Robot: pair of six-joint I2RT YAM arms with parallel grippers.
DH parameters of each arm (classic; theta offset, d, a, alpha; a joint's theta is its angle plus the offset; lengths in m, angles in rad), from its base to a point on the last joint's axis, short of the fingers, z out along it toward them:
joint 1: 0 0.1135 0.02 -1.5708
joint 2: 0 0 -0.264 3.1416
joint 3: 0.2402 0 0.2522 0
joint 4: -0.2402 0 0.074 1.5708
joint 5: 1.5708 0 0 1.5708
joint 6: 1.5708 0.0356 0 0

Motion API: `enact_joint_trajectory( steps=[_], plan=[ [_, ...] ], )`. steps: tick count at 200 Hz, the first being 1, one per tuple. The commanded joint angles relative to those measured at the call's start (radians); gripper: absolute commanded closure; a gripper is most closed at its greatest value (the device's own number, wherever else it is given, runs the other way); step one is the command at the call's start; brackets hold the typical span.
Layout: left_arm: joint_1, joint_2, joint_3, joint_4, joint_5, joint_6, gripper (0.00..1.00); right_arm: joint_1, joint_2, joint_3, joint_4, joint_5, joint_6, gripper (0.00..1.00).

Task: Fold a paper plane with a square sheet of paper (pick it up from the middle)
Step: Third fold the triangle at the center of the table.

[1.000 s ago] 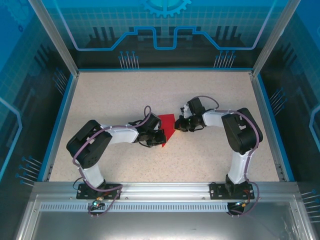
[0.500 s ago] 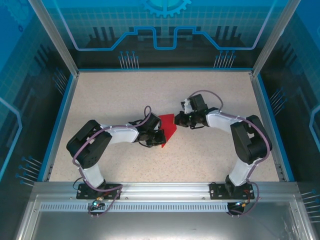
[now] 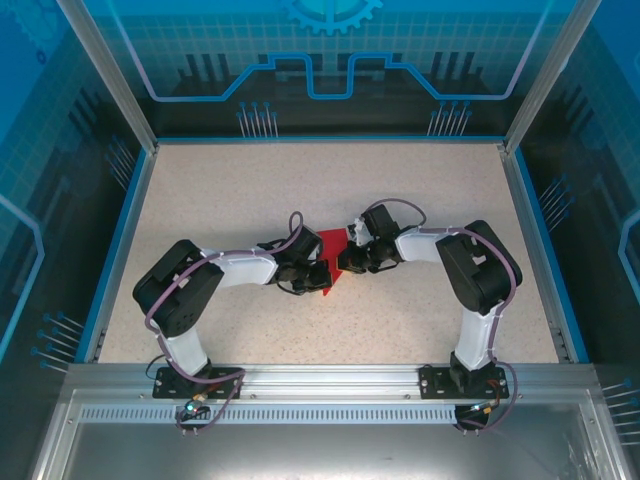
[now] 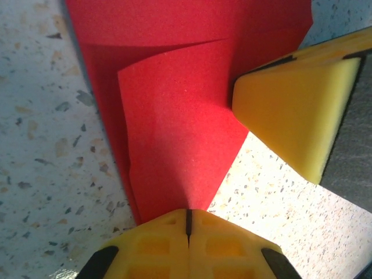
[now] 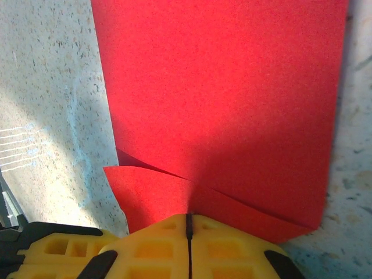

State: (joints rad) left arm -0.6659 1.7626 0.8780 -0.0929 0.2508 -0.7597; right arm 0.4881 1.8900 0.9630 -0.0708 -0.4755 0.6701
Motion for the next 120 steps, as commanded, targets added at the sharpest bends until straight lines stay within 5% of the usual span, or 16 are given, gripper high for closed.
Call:
enact_joint_trajectory(
  steps=[1,63,120],
  plan=[
    [-0.013,-0.026,-0.046,-0.105,0.055,0.06,0.98,-0.006,0.047,0.003,-0.097,0.082,0.011,0.93],
    [-0.027,-0.078,-0.111,-0.081,0.104,0.09,0.96,-0.004,0.061,0.026,-0.147,0.126,0.026,0.94],
    [-0.032,-0.178,-0.053,-0.12,-0.006,0.1,0.91,0.013,-0.04,0.027,-0.107,0.062,0.022,0.92]
  ],
)
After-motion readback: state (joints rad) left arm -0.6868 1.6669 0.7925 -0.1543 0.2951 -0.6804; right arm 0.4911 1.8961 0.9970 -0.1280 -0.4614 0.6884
